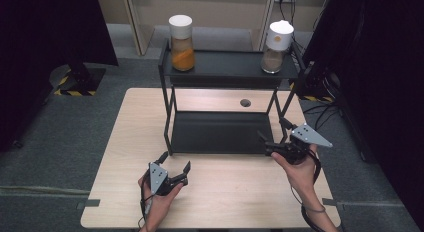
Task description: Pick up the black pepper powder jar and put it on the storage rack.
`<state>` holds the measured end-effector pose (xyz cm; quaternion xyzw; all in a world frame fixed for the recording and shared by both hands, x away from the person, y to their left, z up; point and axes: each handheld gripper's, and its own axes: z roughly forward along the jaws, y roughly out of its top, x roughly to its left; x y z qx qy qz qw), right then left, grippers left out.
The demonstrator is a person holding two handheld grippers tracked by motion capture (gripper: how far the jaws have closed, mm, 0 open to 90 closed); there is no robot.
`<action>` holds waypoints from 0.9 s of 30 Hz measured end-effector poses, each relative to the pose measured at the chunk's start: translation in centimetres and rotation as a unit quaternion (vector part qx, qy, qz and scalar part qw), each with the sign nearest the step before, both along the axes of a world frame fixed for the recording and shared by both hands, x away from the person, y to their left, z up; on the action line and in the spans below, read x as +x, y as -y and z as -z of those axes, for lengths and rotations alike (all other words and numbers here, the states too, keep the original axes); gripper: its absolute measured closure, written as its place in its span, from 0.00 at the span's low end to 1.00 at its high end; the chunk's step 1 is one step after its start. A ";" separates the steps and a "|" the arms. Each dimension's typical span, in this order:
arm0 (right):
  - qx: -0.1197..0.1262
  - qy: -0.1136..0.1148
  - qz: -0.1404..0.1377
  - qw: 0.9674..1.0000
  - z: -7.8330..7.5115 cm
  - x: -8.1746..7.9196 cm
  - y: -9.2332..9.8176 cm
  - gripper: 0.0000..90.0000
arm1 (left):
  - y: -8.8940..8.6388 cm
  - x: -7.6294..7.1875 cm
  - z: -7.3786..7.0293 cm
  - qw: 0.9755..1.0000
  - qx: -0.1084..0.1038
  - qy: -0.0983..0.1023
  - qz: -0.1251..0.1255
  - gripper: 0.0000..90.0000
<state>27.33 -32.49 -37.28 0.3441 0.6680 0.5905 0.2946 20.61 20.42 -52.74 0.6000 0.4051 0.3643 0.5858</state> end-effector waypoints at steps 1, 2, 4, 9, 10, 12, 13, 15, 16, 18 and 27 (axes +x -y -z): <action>0.000 -0.001 0.001 1.000 0.2 -0.1 0.0 0.04 | 0.0 0.0 0.0 1.000 0.000 0.000 0.000 0.13; 0.001 -0.002 0.000 1.000 0.3 -0.1 0.0 0.04 | 0.0 0.0 0.0 1.000 0.000 0.000 0.000 0.13; 0.003 -0.001 0.002 1.000 0.6 -0.3 0.1 0.04 | 0.0 0.0 0.0 1.000 0.000 0.001 0.000 0.13; 0.004 0.001 0.004 1.000 0.9 -0.6 0.1 0.04 | 0.0 0.0 0.0 1.000 0.000 0.000 0.000 0.13; 0.005 0.002 0.005 1.000 1.0 -0.7 0.1 0.04 | 0.0 0.0 0.0 1.000 0.000 0.000 0.000 0.13; 0.006 0.000 0.007 1.000 1.2 -0.8 0.1 0.04 | 0.0 0.0 0.0 1.000 0.000 0.001 0.000 0.13; 0.005 0.000 0.008 1.000 1.3 -0.8 0.2 0.04 | 0.0 0.0 0.0 1.000 -0.001 0.001 0.000 0.13; 0.006 -0.005 0.008 1.000 1.6 -0.9 0.2 0.04 | 0.0 0.0 0.0 1.000 -0.001 0.000 0.000 0.13; 0.005 -0.005 0.008 1.000 1.8 -1.0 0.2 0.04 | 0.0 0.0 0.0 1.000 -0.001 0.001 0.000 0.13; 0.004 -0.009 0.008 1.000 2.0 -1.1 0.2 0.04 | 0.0 0.0 0.0 1.000 0.000 0.001 0.000 0.13; 0.007 -0.020 0.008 1.000 3.4 -1.6 0.4 0.04 | 0.0 0.0 0.0 1.000 0.000 0.001 0.000 0.13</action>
